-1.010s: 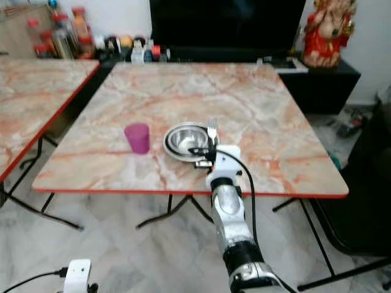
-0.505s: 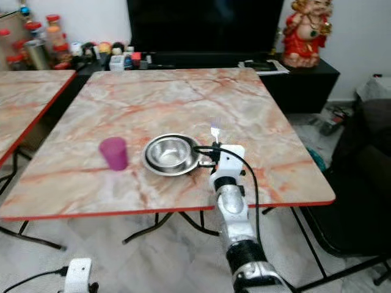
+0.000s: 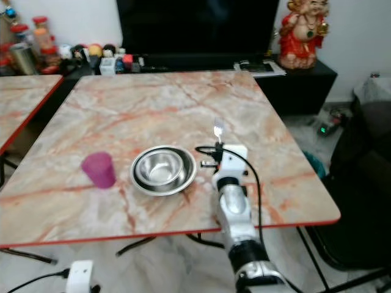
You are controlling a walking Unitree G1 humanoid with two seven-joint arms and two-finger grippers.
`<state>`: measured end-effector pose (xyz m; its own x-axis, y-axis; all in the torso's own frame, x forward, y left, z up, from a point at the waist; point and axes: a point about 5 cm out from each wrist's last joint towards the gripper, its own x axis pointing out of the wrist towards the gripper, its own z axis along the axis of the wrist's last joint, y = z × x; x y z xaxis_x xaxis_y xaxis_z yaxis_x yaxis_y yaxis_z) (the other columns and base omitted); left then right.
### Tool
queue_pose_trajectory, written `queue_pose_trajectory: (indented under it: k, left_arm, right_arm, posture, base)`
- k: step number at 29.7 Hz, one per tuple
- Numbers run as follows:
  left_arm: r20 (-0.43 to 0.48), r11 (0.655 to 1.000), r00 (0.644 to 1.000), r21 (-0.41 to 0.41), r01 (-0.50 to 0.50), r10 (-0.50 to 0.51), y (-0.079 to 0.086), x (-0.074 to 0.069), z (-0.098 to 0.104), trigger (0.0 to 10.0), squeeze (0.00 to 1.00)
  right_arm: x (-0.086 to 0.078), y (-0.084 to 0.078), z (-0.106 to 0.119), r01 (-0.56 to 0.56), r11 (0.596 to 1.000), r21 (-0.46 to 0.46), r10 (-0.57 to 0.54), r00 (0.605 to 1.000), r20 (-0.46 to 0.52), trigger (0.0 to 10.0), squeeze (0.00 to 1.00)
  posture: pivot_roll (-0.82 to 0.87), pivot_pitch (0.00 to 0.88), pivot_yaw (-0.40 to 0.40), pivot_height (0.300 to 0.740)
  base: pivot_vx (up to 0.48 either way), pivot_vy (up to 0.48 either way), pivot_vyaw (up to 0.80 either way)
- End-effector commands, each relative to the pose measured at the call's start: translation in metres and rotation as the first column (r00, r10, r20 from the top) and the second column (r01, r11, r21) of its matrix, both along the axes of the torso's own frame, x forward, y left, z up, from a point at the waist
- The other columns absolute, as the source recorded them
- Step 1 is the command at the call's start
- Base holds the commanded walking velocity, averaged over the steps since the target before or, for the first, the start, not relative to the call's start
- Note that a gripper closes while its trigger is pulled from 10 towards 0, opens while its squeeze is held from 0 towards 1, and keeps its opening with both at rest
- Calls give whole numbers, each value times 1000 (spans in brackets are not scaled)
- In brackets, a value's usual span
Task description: Setting the table
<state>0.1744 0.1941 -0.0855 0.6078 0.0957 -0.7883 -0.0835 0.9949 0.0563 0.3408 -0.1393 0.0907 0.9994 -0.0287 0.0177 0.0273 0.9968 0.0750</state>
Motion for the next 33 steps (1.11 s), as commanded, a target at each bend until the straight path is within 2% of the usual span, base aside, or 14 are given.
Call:
queue_pose_trajectory:
  k: [1, 13, 15, 20, 25, 33]
  left_arm:
    - [-2, 1000, 1000, 16, -27, 27, 11, -1, 1, 10000, 0]
    - [-17, 1000, 1000, 19, -22, 23, 15, -4, 0, 10000, 0]
    - [-24, 999, 999, 24, -21, 22, 18, -6, 0, 10000, 0]
    - [-23, 999, 1000, 31, -20, 20, 21, -7, 0, 10000, 0]
    - [-22, 999, 1000, 32, -18, 18, 22, -6, 1, 10000, 0]
    - [-33, 999, 999, 35, -15, 17, 25, -8, 0, 10000, 0]
  right_arm:
    - [3, 14, 8, -35, 999, 6, 35, 999, 28, 10000, 0]
    - [6, 8, 4, -9, 999, -32, 8, 999, -36, 10000, 0]
    - [10, 10, 3, -6, 999, -44, 2, 996, -90, 10000, 0]
    - [13, 19, 4, -51, 999, -18, 49, 994, -100, 10000, 0]
    - [14, 21, 0, -43, 998, -42, 37, 991, -132, 10000, 0]
    - [18, 24, -9, -67, 994, -88, 44, 969, -245, 10000, 0]
  posture:
    - [-32, 0, -15, 740]
    - [-27, 0, -4, 740]
    - [-22, 0, 0, 740]
    - [-17, 0, 12, 740]
    - [-3, 0, 15, 740]
    - [-2, 0, 18, 740]
  base:
    - [0, 0, 0]
    - [0, 0, 0]
    - [0, 0, 0]
    - [0, 0, 0]
    - [0, 0, 0]
    - [0, 0, 0]
